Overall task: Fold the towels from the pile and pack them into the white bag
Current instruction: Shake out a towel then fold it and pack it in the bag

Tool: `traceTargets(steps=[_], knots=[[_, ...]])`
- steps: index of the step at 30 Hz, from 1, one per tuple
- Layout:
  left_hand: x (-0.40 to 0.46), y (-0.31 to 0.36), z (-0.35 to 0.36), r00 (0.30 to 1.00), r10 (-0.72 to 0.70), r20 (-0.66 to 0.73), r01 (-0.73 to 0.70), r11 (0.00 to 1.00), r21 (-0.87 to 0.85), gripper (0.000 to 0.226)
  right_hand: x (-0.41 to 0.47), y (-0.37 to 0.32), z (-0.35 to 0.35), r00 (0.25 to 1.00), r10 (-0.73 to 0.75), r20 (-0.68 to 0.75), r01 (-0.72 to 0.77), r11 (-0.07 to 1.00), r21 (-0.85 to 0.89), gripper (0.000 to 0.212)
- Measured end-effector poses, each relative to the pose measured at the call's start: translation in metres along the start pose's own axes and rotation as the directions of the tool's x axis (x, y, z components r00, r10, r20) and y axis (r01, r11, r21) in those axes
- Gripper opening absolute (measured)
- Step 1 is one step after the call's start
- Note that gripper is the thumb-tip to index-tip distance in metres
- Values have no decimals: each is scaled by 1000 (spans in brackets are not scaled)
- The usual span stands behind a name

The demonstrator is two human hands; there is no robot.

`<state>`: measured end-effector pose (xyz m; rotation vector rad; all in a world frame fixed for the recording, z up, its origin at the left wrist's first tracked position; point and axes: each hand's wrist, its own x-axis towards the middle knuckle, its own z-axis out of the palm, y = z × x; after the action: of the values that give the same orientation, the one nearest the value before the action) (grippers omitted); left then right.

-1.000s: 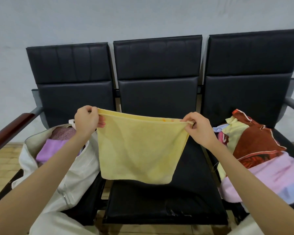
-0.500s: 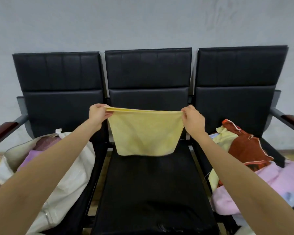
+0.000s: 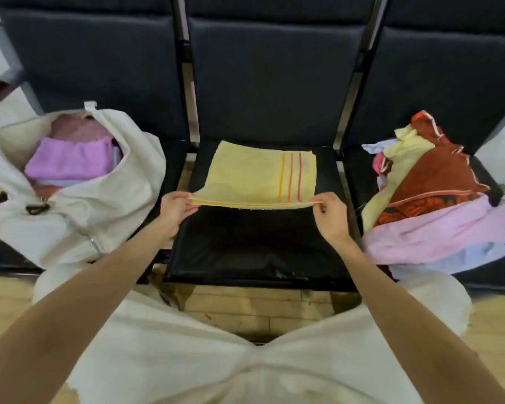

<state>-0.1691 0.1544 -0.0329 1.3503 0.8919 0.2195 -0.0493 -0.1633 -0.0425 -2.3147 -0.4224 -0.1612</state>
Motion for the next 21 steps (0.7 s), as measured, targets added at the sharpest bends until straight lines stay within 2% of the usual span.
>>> traceTargets(steps=[3, 5, 7, 9, 12, 15, 18, 20, 21], knots=[[-12, -36, -15, 993, -105, -59, 110, 991, 81, 28, -36, 15, 17, 982, 99, 160, -96, 995, -22, 22], [-16, -49, -25, 986, -134, -101, 149, 977, 154, 27, -57, 19, 20, 975, 130, 180, -129, 992, -13, 21], [-19, -56, -34, 988, -121, -92, 142, 951, 274, 26, -75, 22, 20, 980, 112, 166, -117, 993, 19, 18], [-24, -60, -42, 998, -66, -21, 68, 894, 442, 24, -86, 23, 17, 973, 136, 185, -148, 988, 50, 17], [-32, -64, -49, 997, -11, 72, -40, 744, 667, 16, -92, 21, 15, 947, 214, 240, -244, 964, 105, 18], [-40, -62, -47, 994, 29, 106, -107, 500, 859, 13, -98, 18, 15, 926, 254, 277, -314, 929, 196, 20], [-53, -64, -32, 997, 9, 82, -82, 241, 967, 10, -105, 16, 14, 899, 288, 329, -379, 889, 258, 20], [-60, -71, -18, 983, 130, 131, -143, 89, 986, 11, -109, 14, 14, 882, 304, 360, -414, 864, 286, 20], [-64, -76, -10, 954, 206, 217, -239, 87, 967, 14, -111, 14, 14, 875, 310, 372, -428, 854, 296, 20]])
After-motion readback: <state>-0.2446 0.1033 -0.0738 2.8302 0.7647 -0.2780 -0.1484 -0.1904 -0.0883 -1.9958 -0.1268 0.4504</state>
